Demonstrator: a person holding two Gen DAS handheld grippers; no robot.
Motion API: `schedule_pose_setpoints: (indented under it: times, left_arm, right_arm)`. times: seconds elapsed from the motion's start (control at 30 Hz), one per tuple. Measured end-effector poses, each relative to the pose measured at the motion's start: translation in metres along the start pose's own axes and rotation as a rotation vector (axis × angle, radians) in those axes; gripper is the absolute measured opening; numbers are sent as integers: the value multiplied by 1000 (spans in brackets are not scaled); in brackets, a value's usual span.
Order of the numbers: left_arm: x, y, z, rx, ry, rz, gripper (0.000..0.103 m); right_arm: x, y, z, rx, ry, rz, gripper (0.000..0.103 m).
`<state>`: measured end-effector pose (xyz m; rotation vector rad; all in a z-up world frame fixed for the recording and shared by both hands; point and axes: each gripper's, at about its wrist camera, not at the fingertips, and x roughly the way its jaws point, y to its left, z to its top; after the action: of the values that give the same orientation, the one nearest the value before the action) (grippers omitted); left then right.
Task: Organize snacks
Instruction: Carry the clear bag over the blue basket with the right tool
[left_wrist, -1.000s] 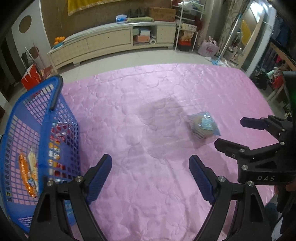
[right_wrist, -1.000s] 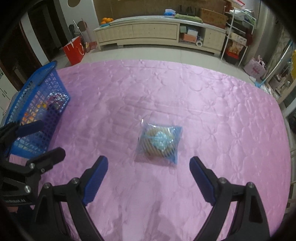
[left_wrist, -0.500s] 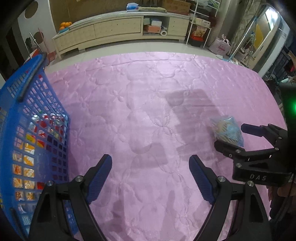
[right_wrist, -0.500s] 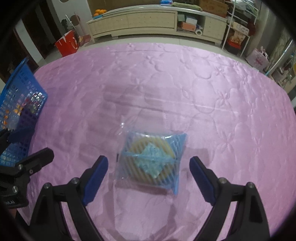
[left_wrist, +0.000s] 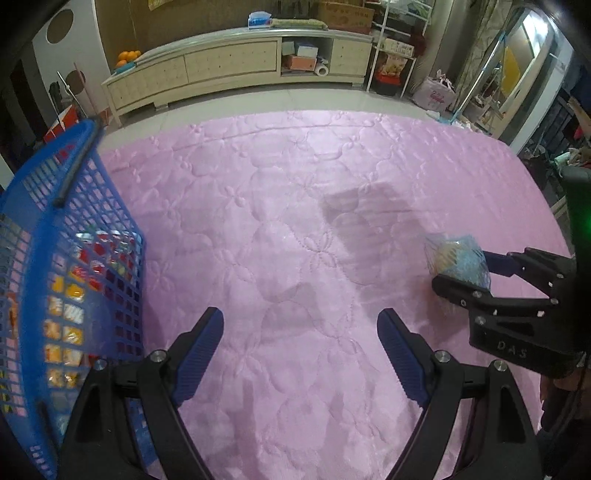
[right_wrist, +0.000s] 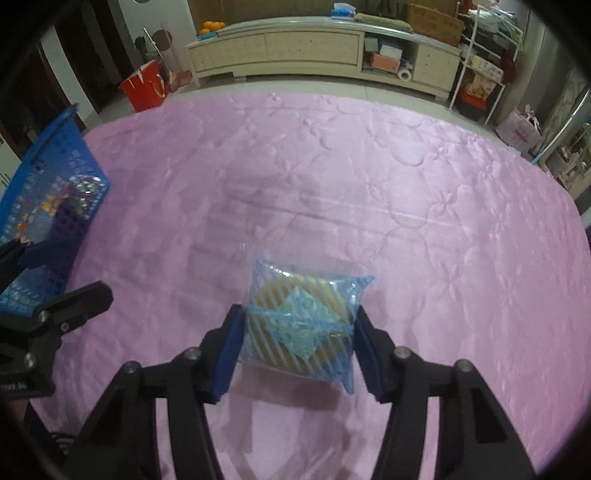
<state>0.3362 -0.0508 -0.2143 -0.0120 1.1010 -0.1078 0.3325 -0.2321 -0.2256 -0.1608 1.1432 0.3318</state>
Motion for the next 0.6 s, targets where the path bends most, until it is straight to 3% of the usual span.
schedule_pose_setpoints:
  times: [0.6]
  left_arm:
    - [-142, -12, -42, 22, -198, -4, 84]
  right_arm:
    - [-160, 54, -32, -44, -190, 9, 61]
